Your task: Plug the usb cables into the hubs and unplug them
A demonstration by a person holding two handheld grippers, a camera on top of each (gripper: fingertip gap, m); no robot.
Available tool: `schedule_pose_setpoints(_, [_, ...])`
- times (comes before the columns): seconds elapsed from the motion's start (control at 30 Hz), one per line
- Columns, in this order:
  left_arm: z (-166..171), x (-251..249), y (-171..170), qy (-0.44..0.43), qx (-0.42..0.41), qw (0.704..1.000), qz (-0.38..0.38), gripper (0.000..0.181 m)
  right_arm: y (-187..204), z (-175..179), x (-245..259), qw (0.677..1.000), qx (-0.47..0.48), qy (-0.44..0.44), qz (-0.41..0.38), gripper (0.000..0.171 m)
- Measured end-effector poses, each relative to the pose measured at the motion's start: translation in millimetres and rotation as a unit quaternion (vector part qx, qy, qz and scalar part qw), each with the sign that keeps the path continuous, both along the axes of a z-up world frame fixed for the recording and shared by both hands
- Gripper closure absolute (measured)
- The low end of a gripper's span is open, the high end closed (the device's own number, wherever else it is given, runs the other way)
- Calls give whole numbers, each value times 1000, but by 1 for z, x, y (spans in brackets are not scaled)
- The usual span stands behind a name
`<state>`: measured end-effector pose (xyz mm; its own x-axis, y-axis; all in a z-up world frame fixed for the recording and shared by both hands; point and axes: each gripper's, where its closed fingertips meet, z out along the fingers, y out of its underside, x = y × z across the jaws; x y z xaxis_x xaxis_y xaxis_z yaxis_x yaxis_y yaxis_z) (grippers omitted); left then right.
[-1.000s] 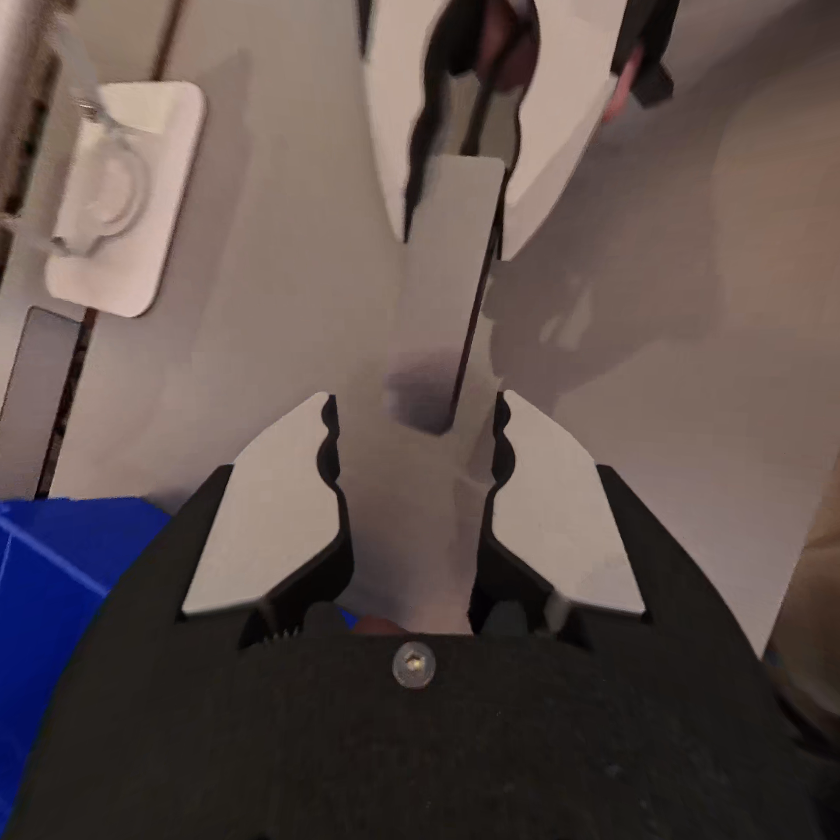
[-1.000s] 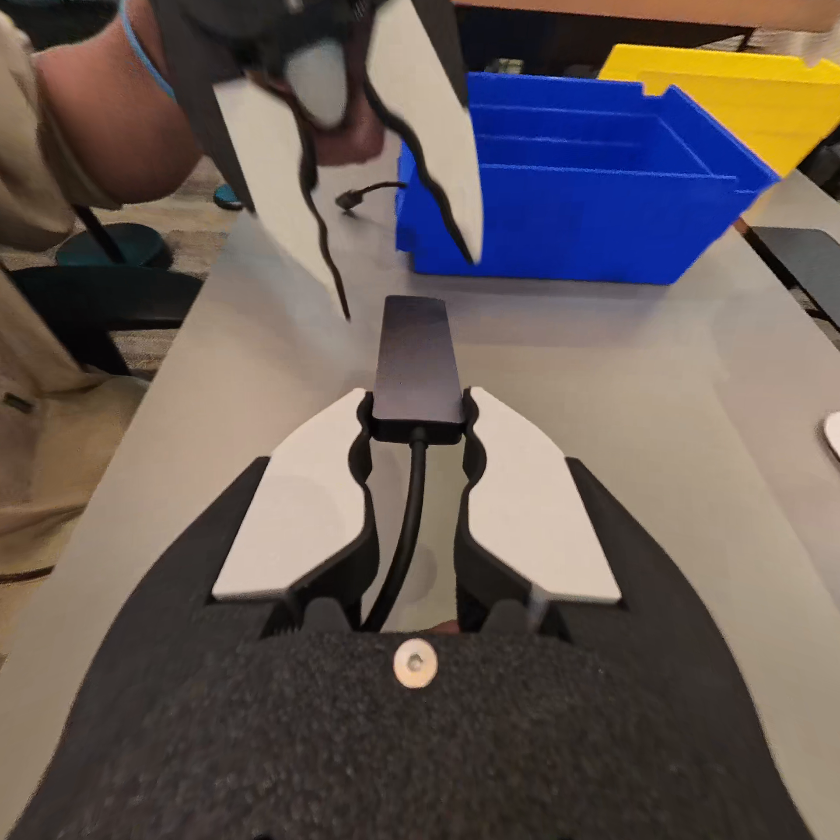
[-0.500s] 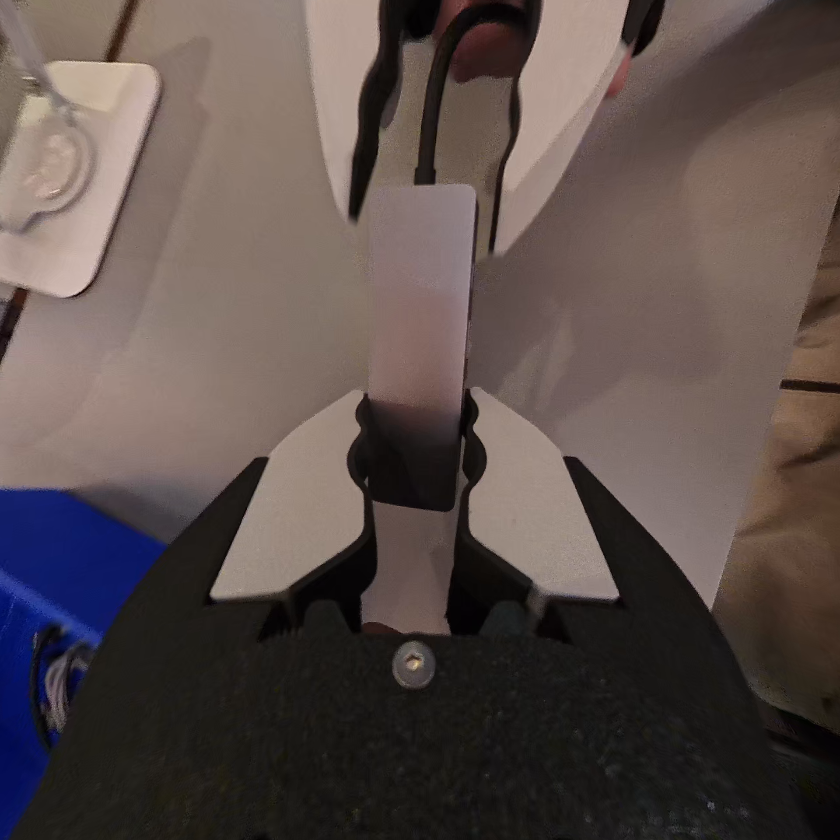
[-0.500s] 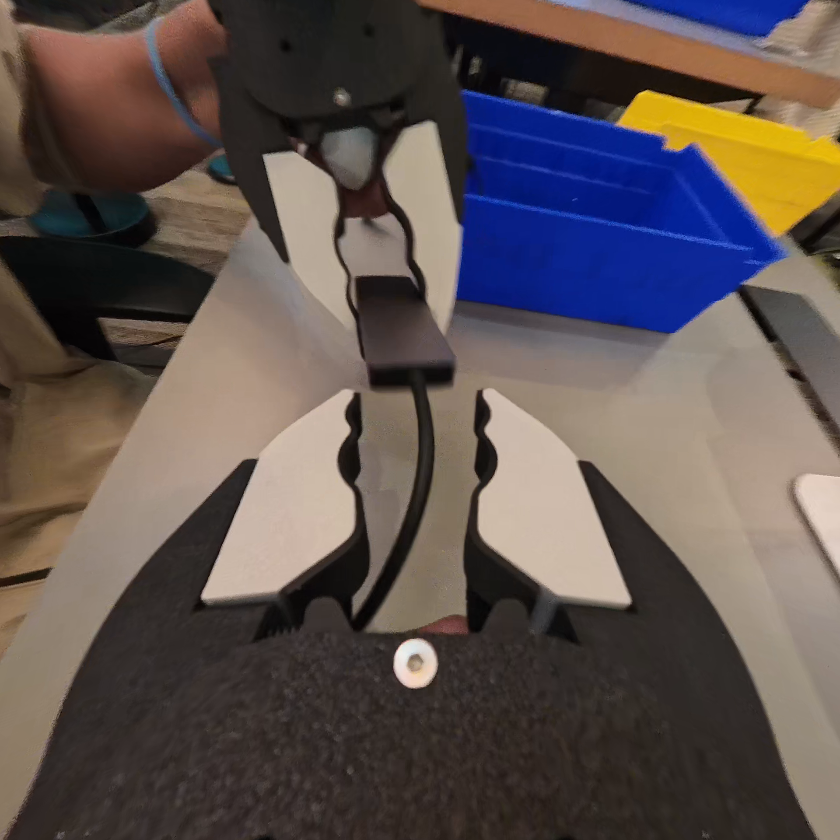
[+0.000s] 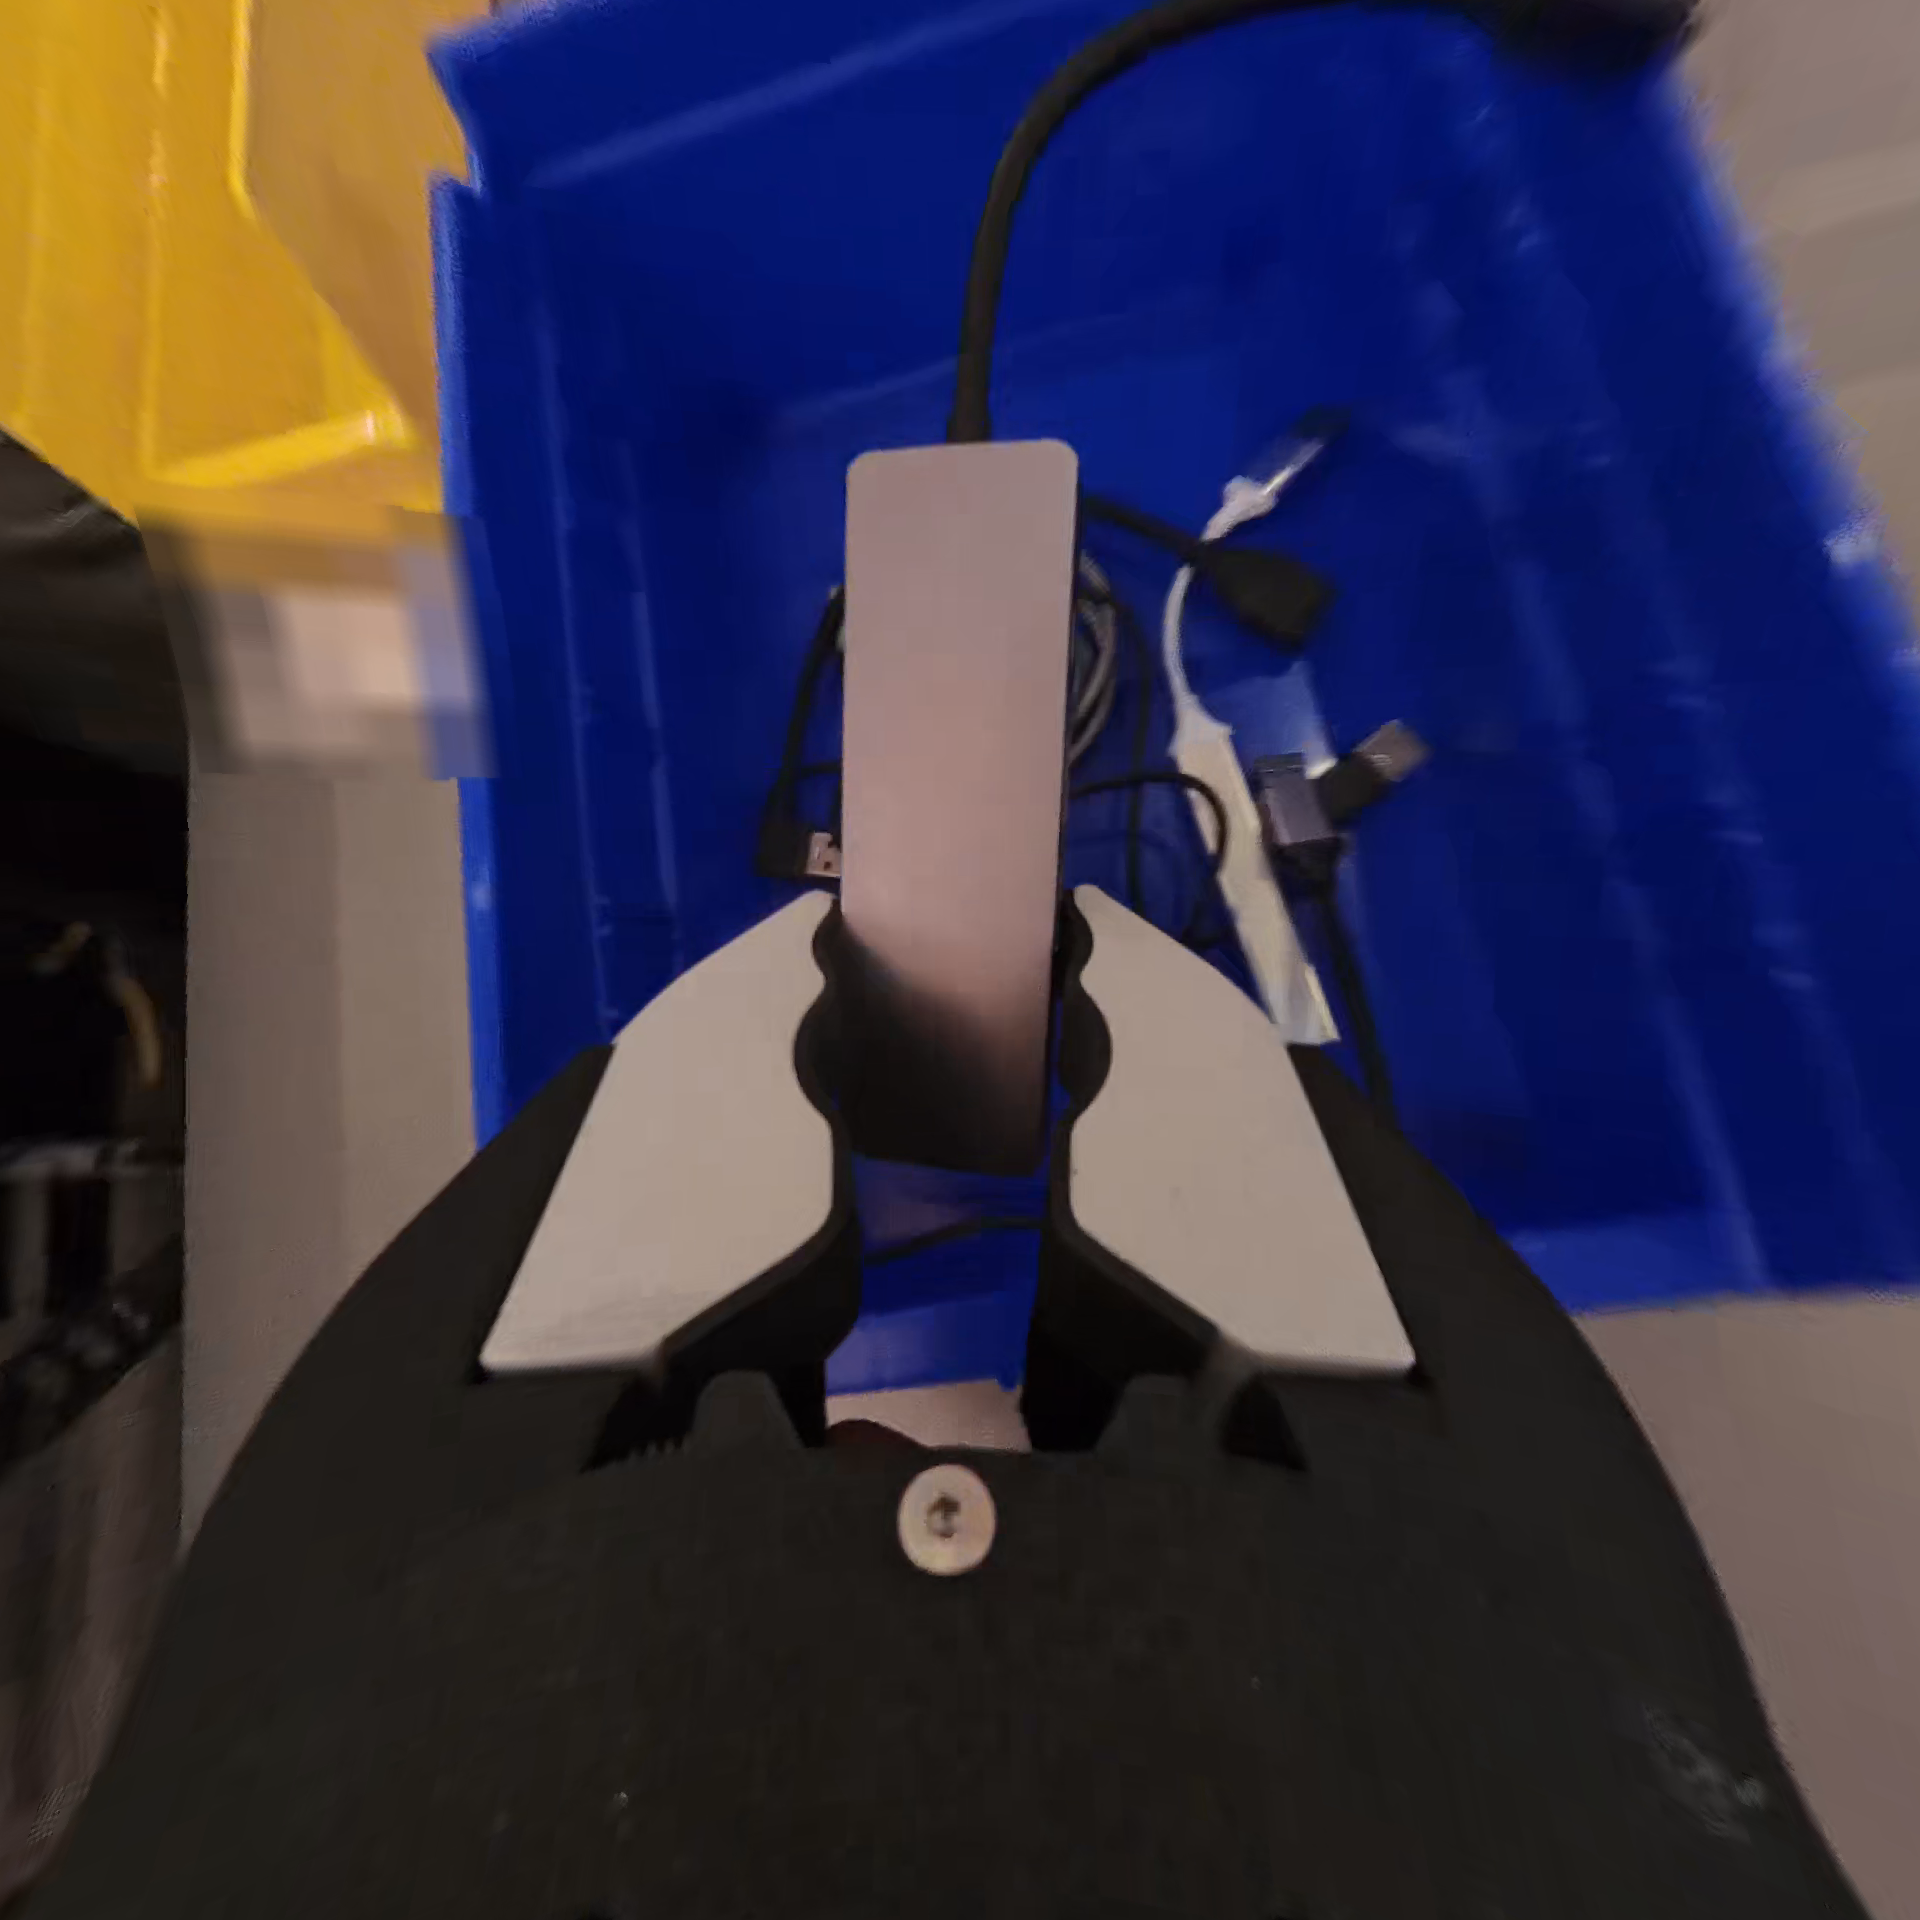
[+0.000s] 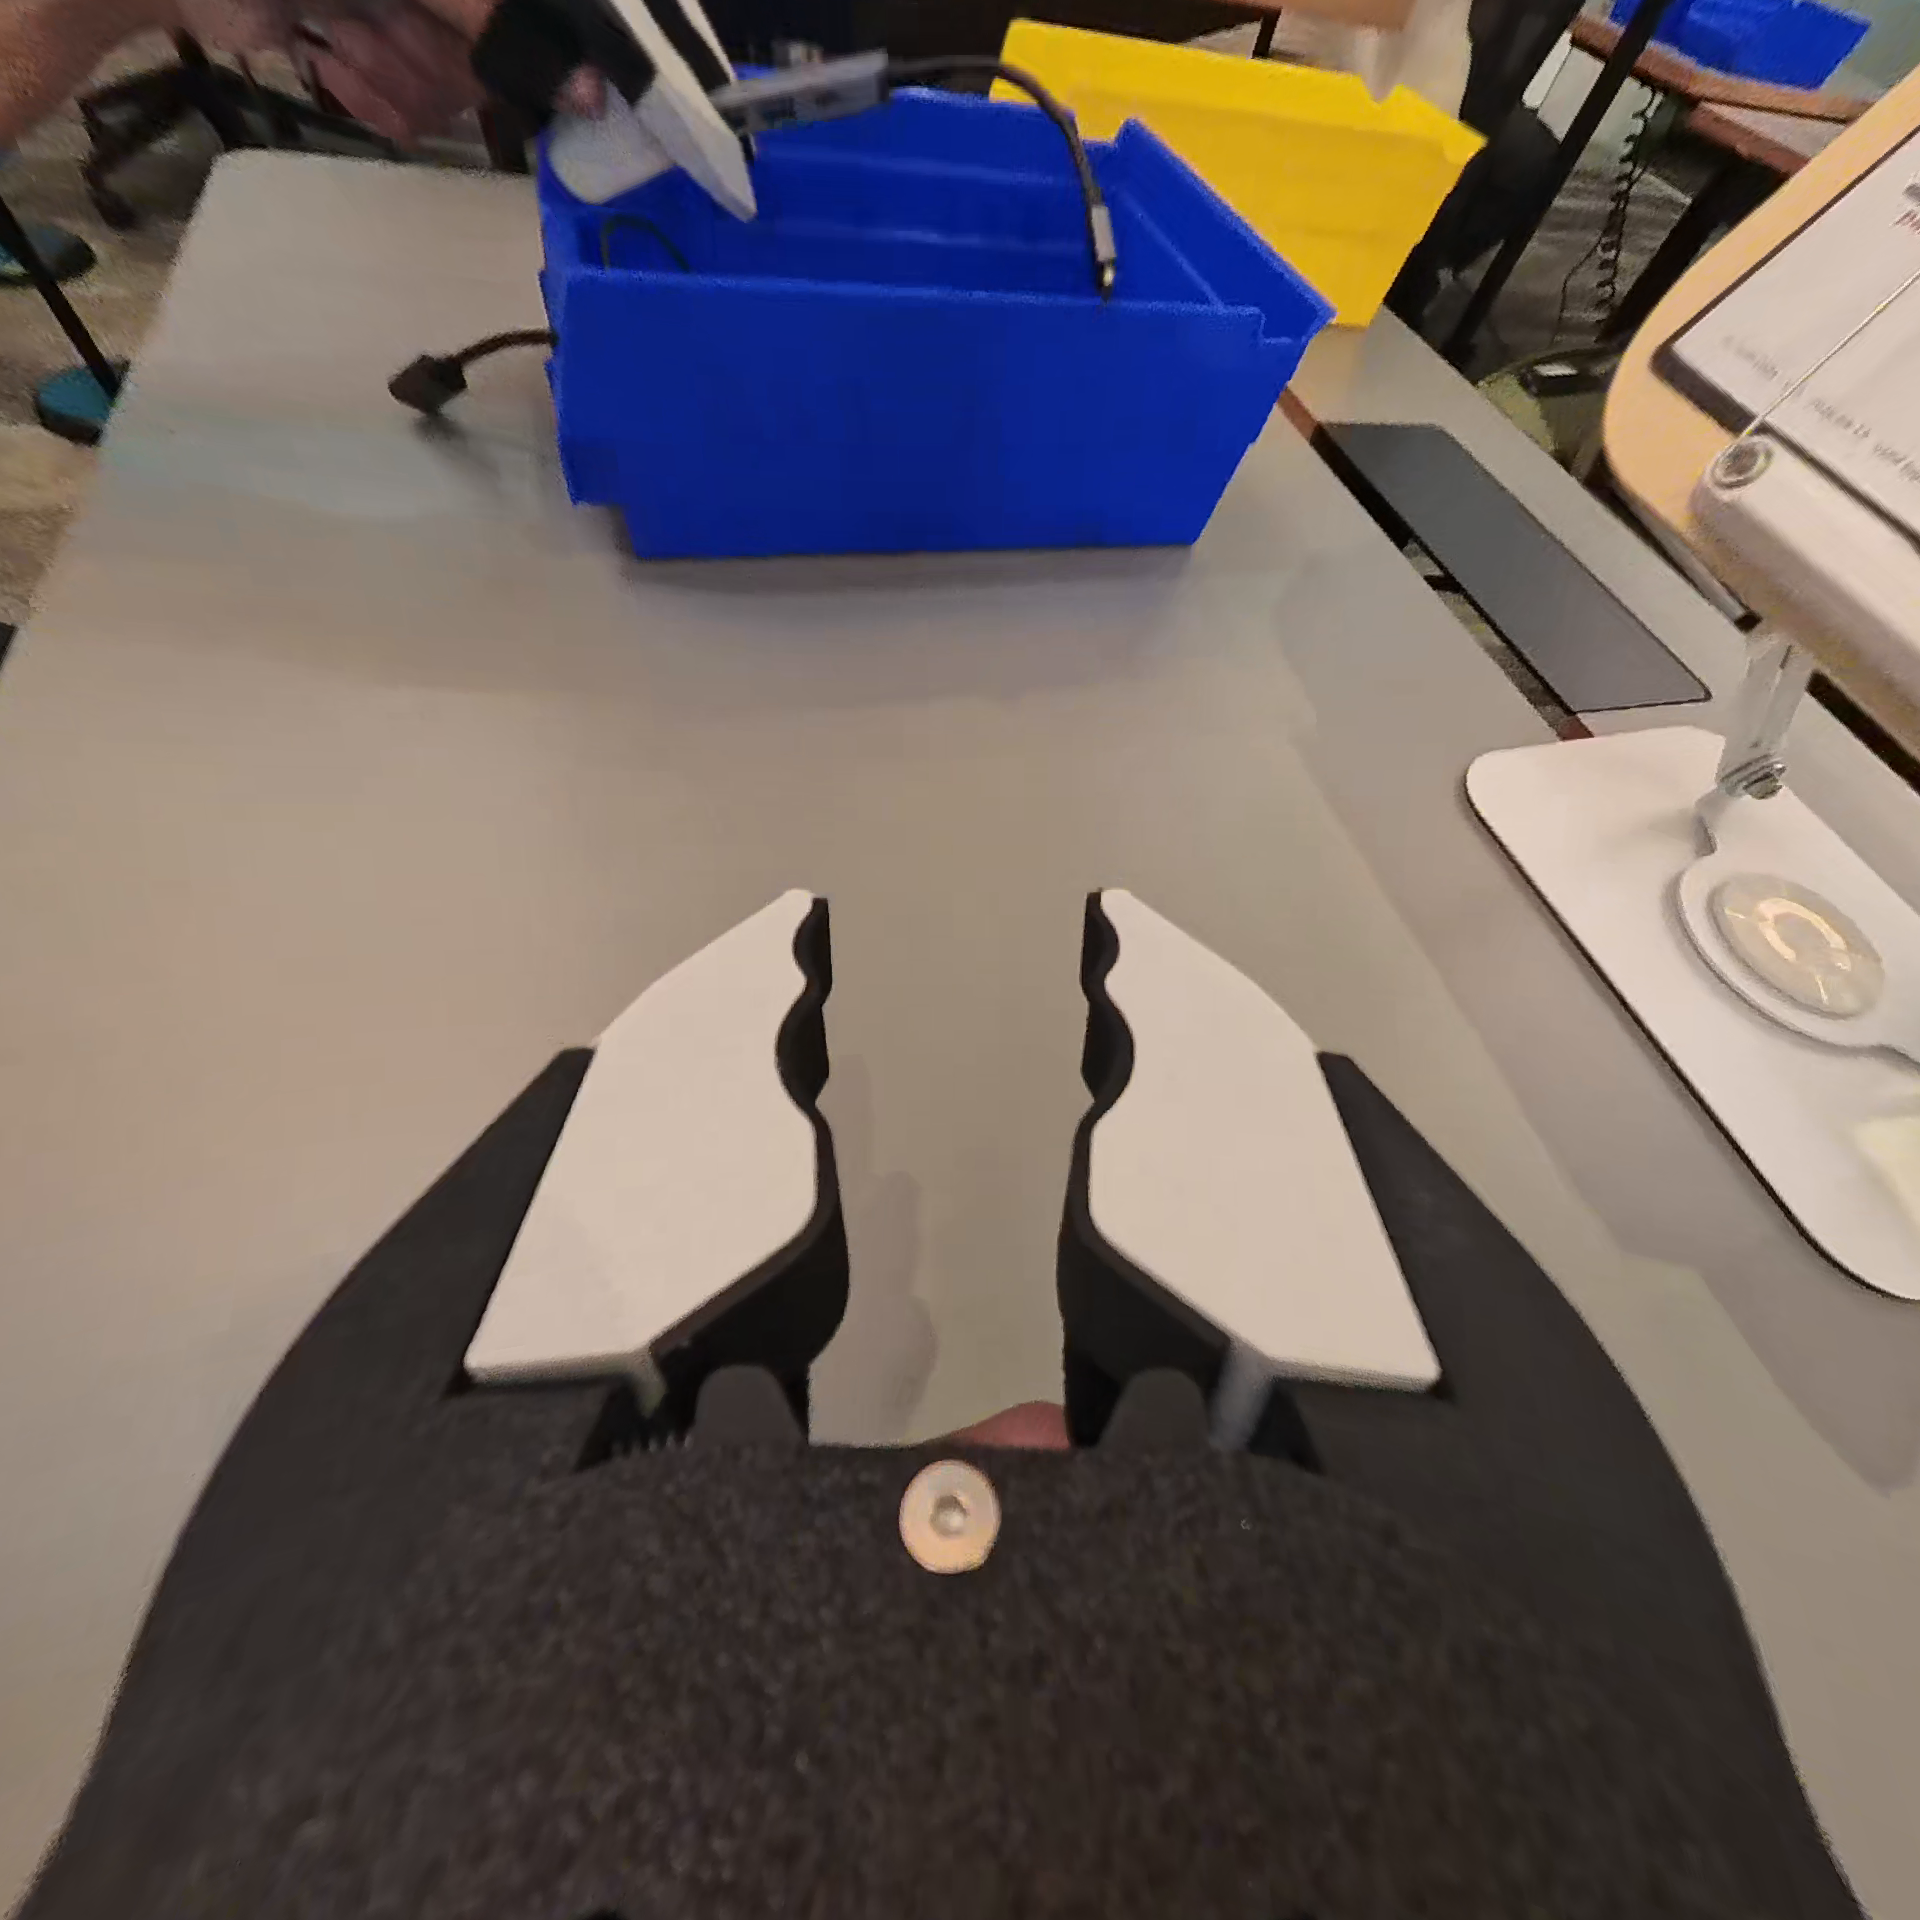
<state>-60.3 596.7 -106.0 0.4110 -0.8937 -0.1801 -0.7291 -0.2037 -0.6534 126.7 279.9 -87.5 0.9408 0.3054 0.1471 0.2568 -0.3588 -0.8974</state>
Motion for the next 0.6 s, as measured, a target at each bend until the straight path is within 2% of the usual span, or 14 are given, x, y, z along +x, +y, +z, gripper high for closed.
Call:
schedule_pose_setpoints(0.1, [-27,3,13,43,3,998,54,144,0,-4,0,1000,-7,0,1,126])
schedule_pose_setpoints(0.23, [-59,-6,19,116,-14,990,80,143,-2,-8,3,1000,-14,2,0,127])
schedule_pose_setpoints(0.27, [-62,-5,19,113,-27,990,81,144,-3,-8,4,1000,-15,3,-1,127])
schedule_pose_setpoints(0.43, [-61,-6,11,96,-48,992,68,141,-5,-9,6,1000,-22,-5,-3,128])
schedule_pose_setpoints(0.53, [-39,-12,2,81,-27,995,58,130,-6,-19,13,999,-45,-19,-18,127])
schedule_pose_setpoints(0.6, [-25,-12,-4,73,-19,996,37,129,-6,-26,19,997,-62,-33,-33,125])
